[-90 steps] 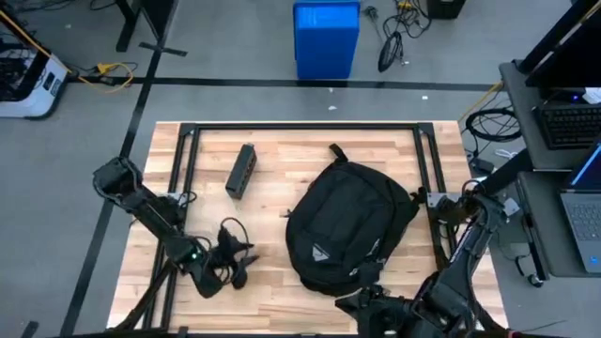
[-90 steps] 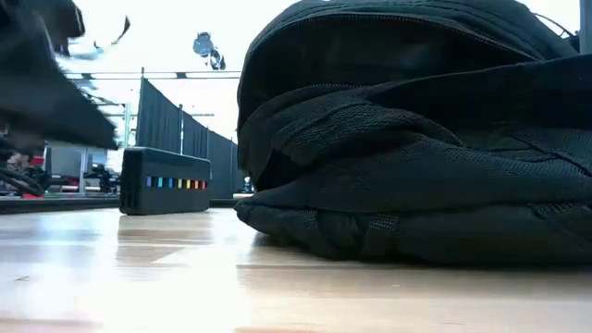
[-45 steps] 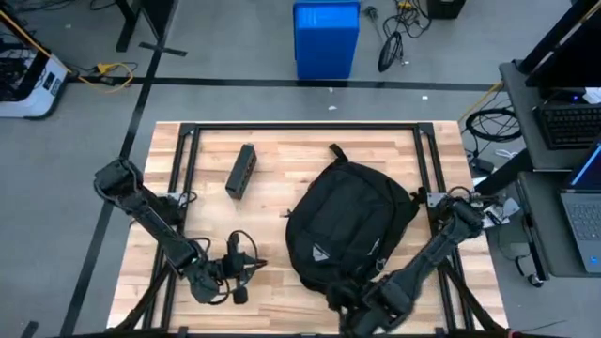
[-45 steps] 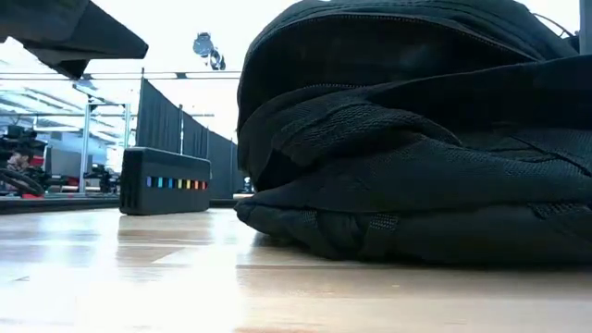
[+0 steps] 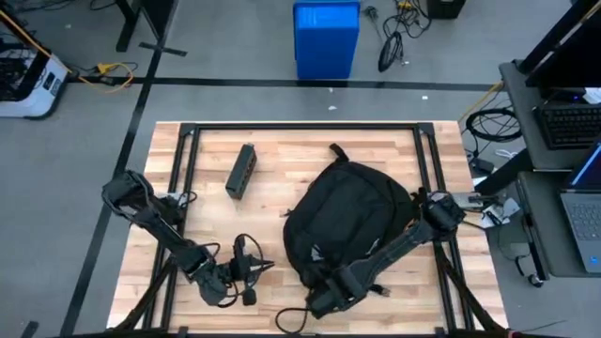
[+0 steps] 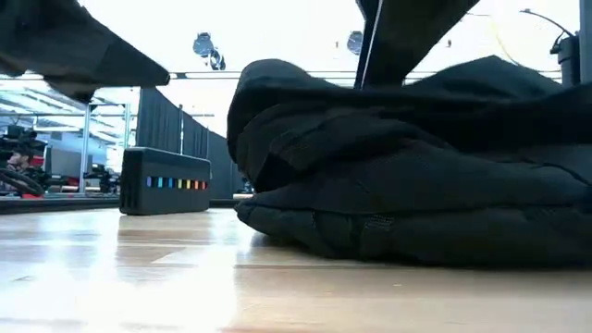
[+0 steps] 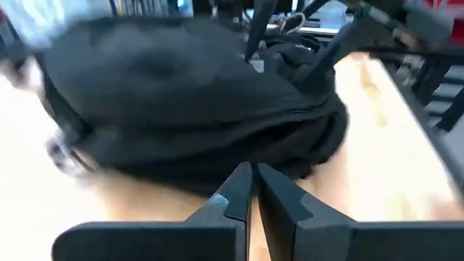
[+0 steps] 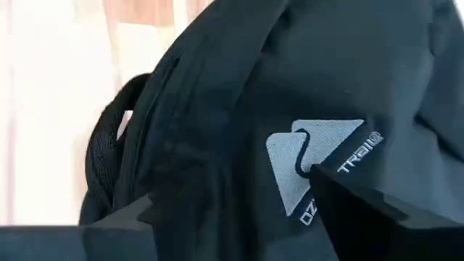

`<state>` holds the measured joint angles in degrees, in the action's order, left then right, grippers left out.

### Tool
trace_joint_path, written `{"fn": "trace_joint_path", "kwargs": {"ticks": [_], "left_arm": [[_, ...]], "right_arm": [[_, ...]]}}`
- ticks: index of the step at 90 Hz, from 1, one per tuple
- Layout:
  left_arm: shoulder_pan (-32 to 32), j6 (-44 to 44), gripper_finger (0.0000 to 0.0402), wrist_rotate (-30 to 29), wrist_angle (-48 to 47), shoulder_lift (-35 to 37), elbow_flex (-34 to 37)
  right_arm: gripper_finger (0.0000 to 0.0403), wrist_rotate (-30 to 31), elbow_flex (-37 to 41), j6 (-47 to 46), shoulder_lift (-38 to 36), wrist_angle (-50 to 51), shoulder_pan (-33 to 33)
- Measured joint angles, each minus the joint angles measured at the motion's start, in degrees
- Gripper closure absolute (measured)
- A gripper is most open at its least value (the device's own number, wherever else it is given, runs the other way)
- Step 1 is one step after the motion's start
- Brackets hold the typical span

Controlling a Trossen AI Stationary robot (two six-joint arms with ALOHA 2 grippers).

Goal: Unpack backpack
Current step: Remove the black calculator from the black backpack

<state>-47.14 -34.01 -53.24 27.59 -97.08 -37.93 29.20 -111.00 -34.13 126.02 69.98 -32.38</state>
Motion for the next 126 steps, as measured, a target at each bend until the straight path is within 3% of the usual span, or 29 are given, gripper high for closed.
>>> {"fn": "trace_joint_path", "kwargs": {"ticks": [19, 29, 41, 55, 67, 83, 100, 115, 126], "left_arm": [[1.9, -1.5, 0.0391, 2.8, 1.6, -3.5, 0.0], [1.9, 0.7, 0.0391, 3.3, 4.1, -4.2, 0.0], [1.6, 4.7, 0.0391, 3.3, 7.0, -4.5, 0.0], [1.6, 10.7, 0.0391, 3.1, 12.2, -4.4, 0.0], [1.8, 15.9, 0.0391, 0.8, 14.0, -4.4, -0.3], [1.9, 22.5, 0.0391, -0.2, 14.0, -4.4, -0.7], [2.1, 22.8, 0.0391, -2.4, 14.0, -4.4, -0.7], [2.1, 22.8, 0.0391, -2.4, 13.9, -4.4, -0.7], [2.0, 24.1, 0.0391, -2.2, 13.9, -4.4, -0.7]], "right_arm": [[0.0157, -0.5, 0.0, 0.5, 0.5, 1.2, 1.6], [0.0177, -0.3, 0.0, -1.8, 0.5, 5.5, 3.2], [0.0244, 0.0, 0.4, -5.4, 0.7, 9.1, 5.0], [0.0375, 0.3, 0.5, -5.7, 0.7, 9.8, 5.9], [0.0398, 2.2, 0.0, -6.8, -0.4, 13.0, 5.3], [0.0402, 2.7, -3.3, -8.2, -3.7, 13.0, 1.7], [0.039, 2.6, -4.5, -6.6, -4.9, 7.0, -5.1], [0.0329, 2.8, -0.9, -2.7, -3.5, 1.2, -10.4], [0.0269, 8.8, 3.4, -5.4, -3.2, 1.2, -12.5]]}}
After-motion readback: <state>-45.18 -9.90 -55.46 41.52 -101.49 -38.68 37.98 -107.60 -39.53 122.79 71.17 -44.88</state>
